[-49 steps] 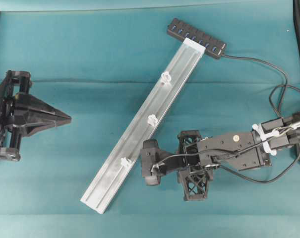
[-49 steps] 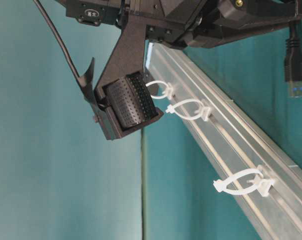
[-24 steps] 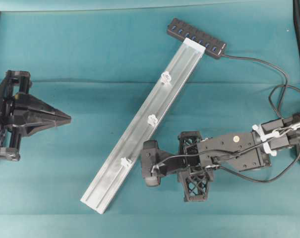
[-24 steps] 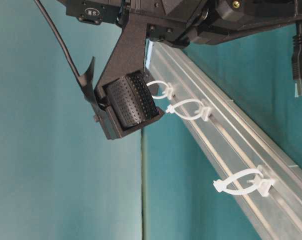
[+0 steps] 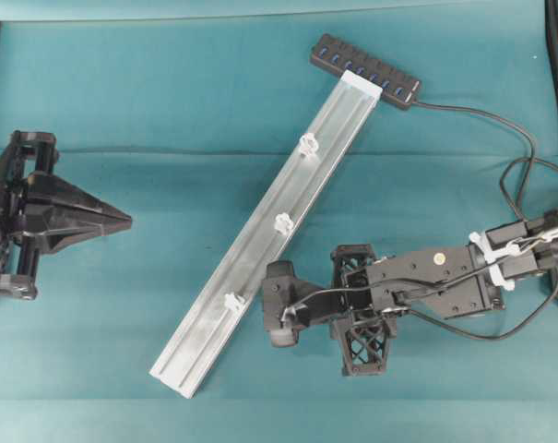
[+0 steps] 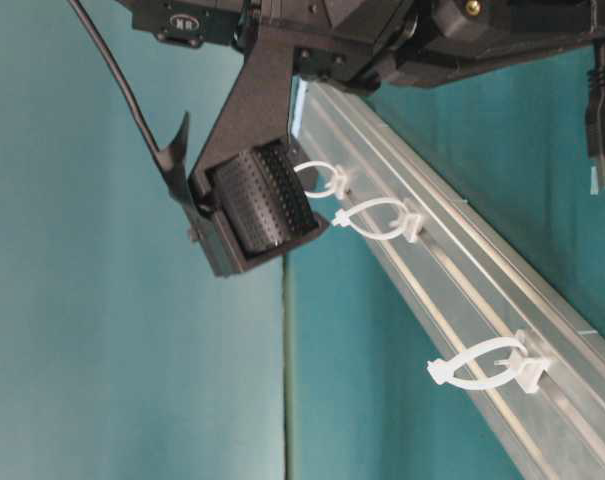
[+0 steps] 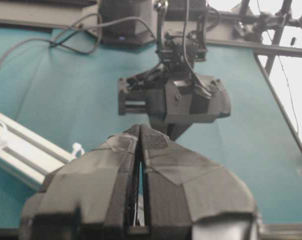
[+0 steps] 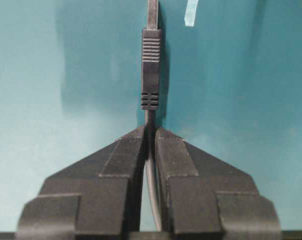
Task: Pass the USB cable through three rings with both arms.
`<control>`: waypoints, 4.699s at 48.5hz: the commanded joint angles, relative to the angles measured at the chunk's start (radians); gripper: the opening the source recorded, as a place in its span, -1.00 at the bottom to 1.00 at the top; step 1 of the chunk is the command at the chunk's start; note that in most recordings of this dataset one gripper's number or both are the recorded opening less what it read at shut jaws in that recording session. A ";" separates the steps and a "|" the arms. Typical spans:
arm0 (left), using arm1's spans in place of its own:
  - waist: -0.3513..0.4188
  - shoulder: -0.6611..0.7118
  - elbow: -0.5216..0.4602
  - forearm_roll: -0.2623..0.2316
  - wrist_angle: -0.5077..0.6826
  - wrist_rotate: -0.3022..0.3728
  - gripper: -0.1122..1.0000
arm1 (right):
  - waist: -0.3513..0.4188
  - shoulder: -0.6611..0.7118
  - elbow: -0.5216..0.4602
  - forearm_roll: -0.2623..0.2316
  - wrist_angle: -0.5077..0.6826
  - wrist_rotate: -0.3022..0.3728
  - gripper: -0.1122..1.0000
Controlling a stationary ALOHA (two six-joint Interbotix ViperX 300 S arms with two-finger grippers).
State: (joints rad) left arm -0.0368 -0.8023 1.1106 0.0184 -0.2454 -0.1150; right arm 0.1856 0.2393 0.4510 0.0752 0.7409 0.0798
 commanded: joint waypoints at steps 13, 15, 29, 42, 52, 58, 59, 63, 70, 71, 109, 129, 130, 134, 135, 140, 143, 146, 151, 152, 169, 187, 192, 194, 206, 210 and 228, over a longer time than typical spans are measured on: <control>0.000 -0.002 -0.023 0.002 -0.005 -0.009 -0.80 | -0.071 -0.129 -0.026 -0.060 0.167 -0.025 -0.62; 0.002 -0.003 -0.025 0.002 -0.005 -0.009 -0.80 | -0.078 -0.143 -0.031 -0.061 0.184 -0.032 -0.62; 0.009 -0.011 -0.028 0.002 0.012 -0.008 -0.80 | -0.201 -0.273 -0.092 -0.071 0.316 -0.150 -0.62; 0.012 -0.025 -0.041 0.002 0.092 -0.008 -0.79 | -0.368 -0.362 -0.164 -0.109 0.454 -0.304 -0.62; 0.025 -0.058 -0.049 0.002 0.094 -0.008 -0.77 | -0.482 -0.379 -0.239 -0.189 0.534 -0.431 -0.62; 0.029 -0.072 -0.051 0.002 0.094 -0.008 -0.77 | -0.546 -0.365 -0.287 -0.242 0.565 -0.518 -0.62; 0.028 -0.072 -0.054 0.002 0.094 -0.009 -0.77 | -0.557 -0.362 -0.295 -0.247 0.568 -0.538 -0.62; 0.028 -0.075 -0.067 0.002 0.094 -0.009 -0.77 | -0.597 -0.347 -0.316 -0.252 0.561 -0.609 -0.62; 0.032 -0.074 -0.092 0.002 0.097 -0.009 -0.76 | -0.657 -0.318 -0.351 -0.252 0.541 -0.724 -0.62; 0.032 -0.074 -0.094 0.002 0.097 -0.009 -0.76 | -0.666 -0.313 -0.356 -0.252 0.538 -0.739 -0.62; 0.048 -0.058 -0.175 0.002 0.109 -0.155 -0.74 | -0.750 -0.132 -0.232 -0.252 0.204 -1.190 -0.62; 0.048 -0.037 -0.184 0.002 0.100 -0.161 -0.71 | -0.695 -0.123 -0.092 -0.252 0.081 -1.259 -0.62; 0.048 -0.038 -0.184 0.002 0.098 -0.163 -0.71 | -0.692 -0.121 -0.091 -0.252 0.078 -1.262 -0.62; 0.048 -0.041 -0.184 0.002 0.084 -0.163 -0.71 | -0.692 -0.112 -0.087 -0.252 0.071 -1.267 -0.62; 0.048 -0.043 -0.184 0.000 0.083 -0.163 -0.71 | -0.692 -0.107 -0.089 -0.252 0.071 -1.267 -0.62; 0.048 -0.051 -0.184 0.002 0.084 -0.163 -0.71 | -0.692 -0.091 -0.101 -0.252 0.064 -1.269 -0.62; 0.048 -0.048 -0.184 0.002 0.084 -0.163 -0.71 | -0.692 -0.077 -0.109 -0.252 0.055 -1.269 -0.62; 0.048 -0.044 -0.184 0.002 0.084 -0.163 -0.71 | -0.692 -0.066 -0.115 -0.252 0.048 -1.269 -0.62; 0.048 -0.043 -0.184 0.002 0.087 -0.163 -0.71 | -0.692 -0.058 -0.118 -0.250 0.038 -1.269 -0.62; 0.048 -0.041 -0.184 0.002 0.087 -0.163 -0.71 | -0.690 -0.058 -0.120 -0.249 0.037 -1.269 -0.62; 0.048 -0.041 -0.181 0.002 0.089 -0.163 -0.71 | -0.657 -0.037 -0.120 -0.236 0.020 -1.269 -0.62; 0.048 -0.041 -0.175 0.002 0.089 -0.163 -0.71 | -0.634 -0.028 -0.120 -0.213 -0.002 -1.269 -0.62; 0.048 -0.041 -0.170 0.002 0.091 -0.163 -0.71 | -0.627 -0.025 -0.120 -0.202 -0.012 -1.269 -0.62; 0.048 -0.041 -0.169 0.002 0.089 -0.163 -0.71 | -0.623 -0.023 -0.120 -0.196 -0.014 -1.269 -0.62; 0.054 -0.041 -0.166 0.002 0.089 -0.161 -0.71 | -0.614 -0.002 -0.120 -0.181 -0.041 -1.269 -0.62; 0.052 -0.041 -0.166 0.002 0.089 -0.161 -0.71 | -0.606 0.000 -0.121 -0.181 -0.051 -1.269 -0.62; 0.052 -0.041 -0.163 0.002 0.089 -0.161 -0.71 | -0.583 -0.002 -0.117 -0.176 -0.049 -1.269 -0.62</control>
State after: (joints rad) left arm 0.0138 -0.8452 0.9572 0.0169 -0.1519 -0.2777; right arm -0.4096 0.2362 0.3390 -0.1058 0.6949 -1.1796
